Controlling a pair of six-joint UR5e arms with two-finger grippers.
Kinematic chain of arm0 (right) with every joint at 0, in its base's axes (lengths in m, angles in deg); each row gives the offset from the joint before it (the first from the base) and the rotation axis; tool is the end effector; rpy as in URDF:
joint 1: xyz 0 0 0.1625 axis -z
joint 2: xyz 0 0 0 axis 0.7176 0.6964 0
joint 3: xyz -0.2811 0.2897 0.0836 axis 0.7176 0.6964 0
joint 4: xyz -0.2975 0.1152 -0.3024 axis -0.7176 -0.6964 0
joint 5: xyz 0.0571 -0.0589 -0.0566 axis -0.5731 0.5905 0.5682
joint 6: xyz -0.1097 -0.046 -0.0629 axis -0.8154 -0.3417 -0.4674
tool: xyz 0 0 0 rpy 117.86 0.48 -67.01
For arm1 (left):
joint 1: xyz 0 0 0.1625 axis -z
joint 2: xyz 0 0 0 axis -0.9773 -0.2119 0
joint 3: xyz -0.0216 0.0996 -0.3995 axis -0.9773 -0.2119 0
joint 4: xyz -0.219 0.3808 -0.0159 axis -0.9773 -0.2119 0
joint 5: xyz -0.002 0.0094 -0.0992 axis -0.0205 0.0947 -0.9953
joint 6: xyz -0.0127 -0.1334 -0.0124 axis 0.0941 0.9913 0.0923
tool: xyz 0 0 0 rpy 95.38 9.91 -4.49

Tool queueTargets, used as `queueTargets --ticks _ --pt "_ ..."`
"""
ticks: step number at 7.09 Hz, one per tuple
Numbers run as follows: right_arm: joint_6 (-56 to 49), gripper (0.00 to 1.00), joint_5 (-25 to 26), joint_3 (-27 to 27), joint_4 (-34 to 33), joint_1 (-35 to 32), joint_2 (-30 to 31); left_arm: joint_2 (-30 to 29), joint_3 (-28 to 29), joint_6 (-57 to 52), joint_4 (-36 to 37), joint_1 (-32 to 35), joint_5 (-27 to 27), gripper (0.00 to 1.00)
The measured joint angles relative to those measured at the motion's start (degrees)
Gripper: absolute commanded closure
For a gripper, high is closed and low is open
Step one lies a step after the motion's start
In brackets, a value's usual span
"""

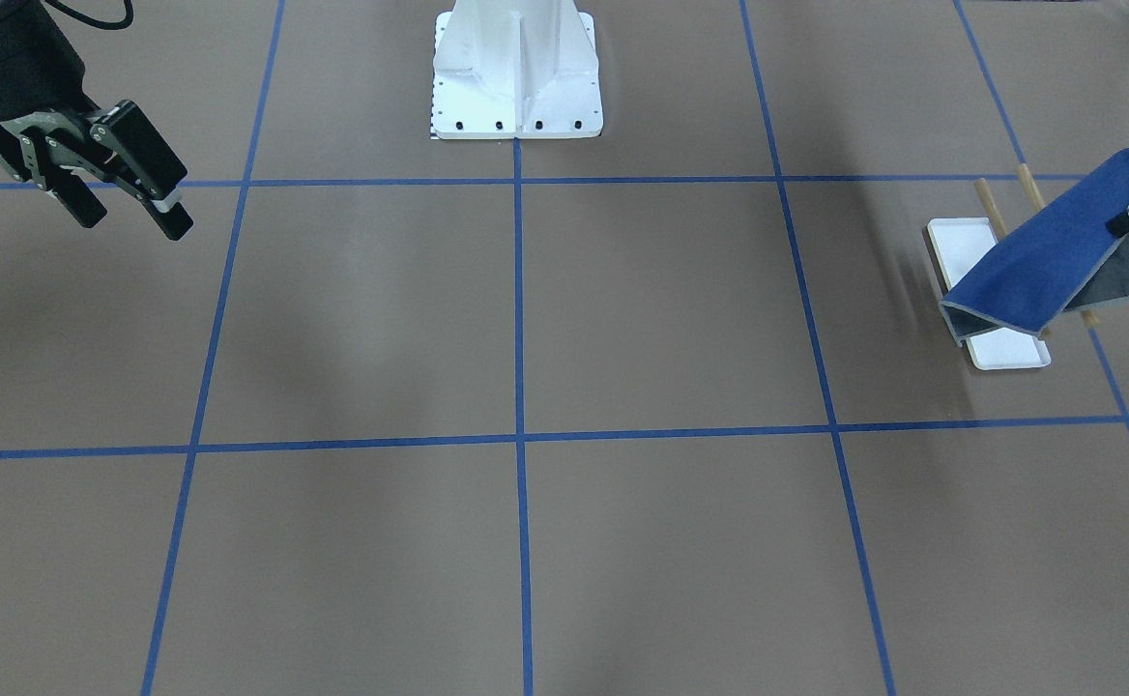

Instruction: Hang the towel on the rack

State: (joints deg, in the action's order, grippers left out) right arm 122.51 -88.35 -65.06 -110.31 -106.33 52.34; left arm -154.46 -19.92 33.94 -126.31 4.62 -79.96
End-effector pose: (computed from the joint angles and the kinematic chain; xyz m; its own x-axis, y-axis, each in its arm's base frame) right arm -0.2174 -0.5057 0.1763 0.4795 0.3192 0.8174 -0.4028 0.9076 -0.1182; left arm 0.0459 -0.4499 0.6152 0.3607 -0.1069 -0.9265 0.1829 0.9822 -0.0421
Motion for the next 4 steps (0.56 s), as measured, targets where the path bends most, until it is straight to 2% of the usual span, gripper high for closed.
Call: queueTargets --ticks 3,4 --pt "-1.7 0.0 0.1 0.2 -1.1 -1.0 0.3 0.2 3.0 0.0 1.7 0.8 -0.2 1.0" --pt "-2.6 0.0 0.3 0.4 -1.2 -1.2 0.6 0.2 3.9 0.0 1.8 0.9 -0.2 0.46"
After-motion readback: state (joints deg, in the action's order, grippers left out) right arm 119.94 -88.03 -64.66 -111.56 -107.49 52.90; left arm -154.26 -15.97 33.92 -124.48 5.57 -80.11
